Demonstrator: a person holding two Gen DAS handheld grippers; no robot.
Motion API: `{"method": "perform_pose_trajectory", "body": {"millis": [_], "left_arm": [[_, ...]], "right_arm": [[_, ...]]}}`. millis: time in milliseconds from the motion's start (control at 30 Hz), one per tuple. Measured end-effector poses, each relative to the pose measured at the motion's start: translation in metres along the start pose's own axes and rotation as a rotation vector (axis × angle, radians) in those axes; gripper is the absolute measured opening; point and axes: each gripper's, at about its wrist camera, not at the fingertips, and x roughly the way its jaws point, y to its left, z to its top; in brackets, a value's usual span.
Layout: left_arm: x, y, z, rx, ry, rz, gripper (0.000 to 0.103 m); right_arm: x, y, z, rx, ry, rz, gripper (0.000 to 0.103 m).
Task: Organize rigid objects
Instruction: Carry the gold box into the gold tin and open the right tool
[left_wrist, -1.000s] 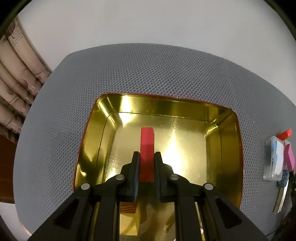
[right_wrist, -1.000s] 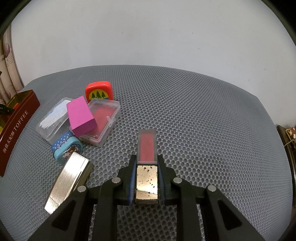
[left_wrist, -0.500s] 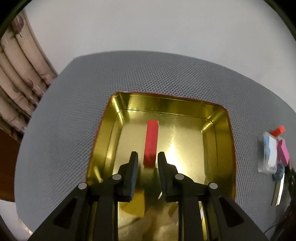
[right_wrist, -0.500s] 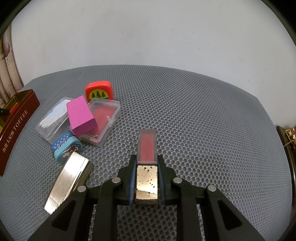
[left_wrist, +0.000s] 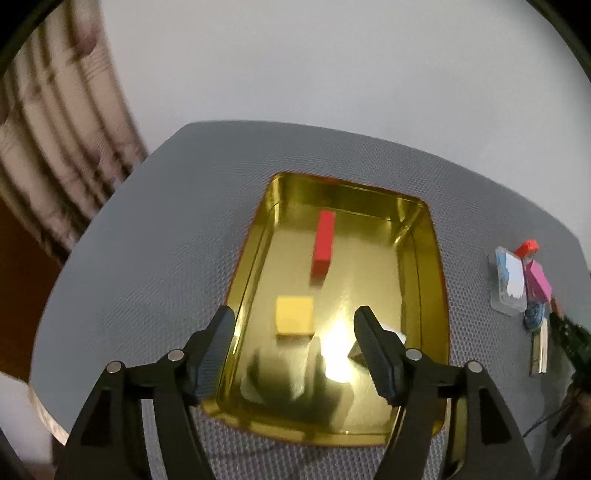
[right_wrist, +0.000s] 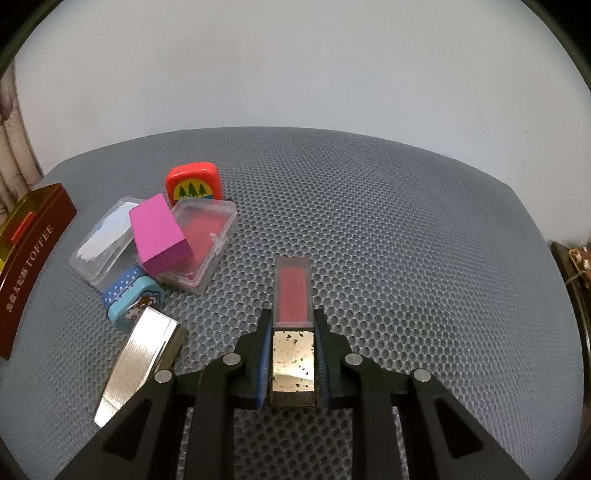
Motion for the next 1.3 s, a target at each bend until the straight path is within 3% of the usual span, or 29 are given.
{"method": "perform_pose_trajectory", "body": {"millis": [233, 333, 533, 733, 833, 1033, 1300], "left_arm": [[-0.007, 0.023, -0.013, -0.069, 0.0, 0.038, 0.066], [-0.014, 0.036, -0.016, -0.09, -0.021, 0.057, 0.073], [-0.02, 0.054, -0.018, -0.142, -0.03, 0.067, 0.073], [-0.025, 0.064, -0.021, -0.137, -0.031, 0.082, 0.075], [-0.028, 0.073, -0.024, -0.149, -0.028, 0.093, 0.077], [-0.034, 0.091, -0.028, -0.167, -0.028, 0.11, 0.079], [-0.035, 0.115, -0.03, -0.224, -0.028, 0.141, 0.084]], "right_arm": [[-0.013, 0.005, 0.004, 0.025, -0.003, -0.054, 0.02], [-0.029, 0.009, 0.009, 0.031, -0.031, -0.054, 0.02], [-0.062, 0.037, 0.026, -0.006, -0.098, 0.008, 0.02], [-0.099, 0.115, 0.04, -0.124, -0.144, 0.151, 0.02], [-0.107, 0.157, 0.055, -0.176, -0.139, 0.227, 0.02], [-0.122, 0.244, 0.053, -0.298, -0.103, 0.391, 0.02], [-0.121, 0.324, 0.049, -0.439, -0.034, 0.48, 0.02]]}}
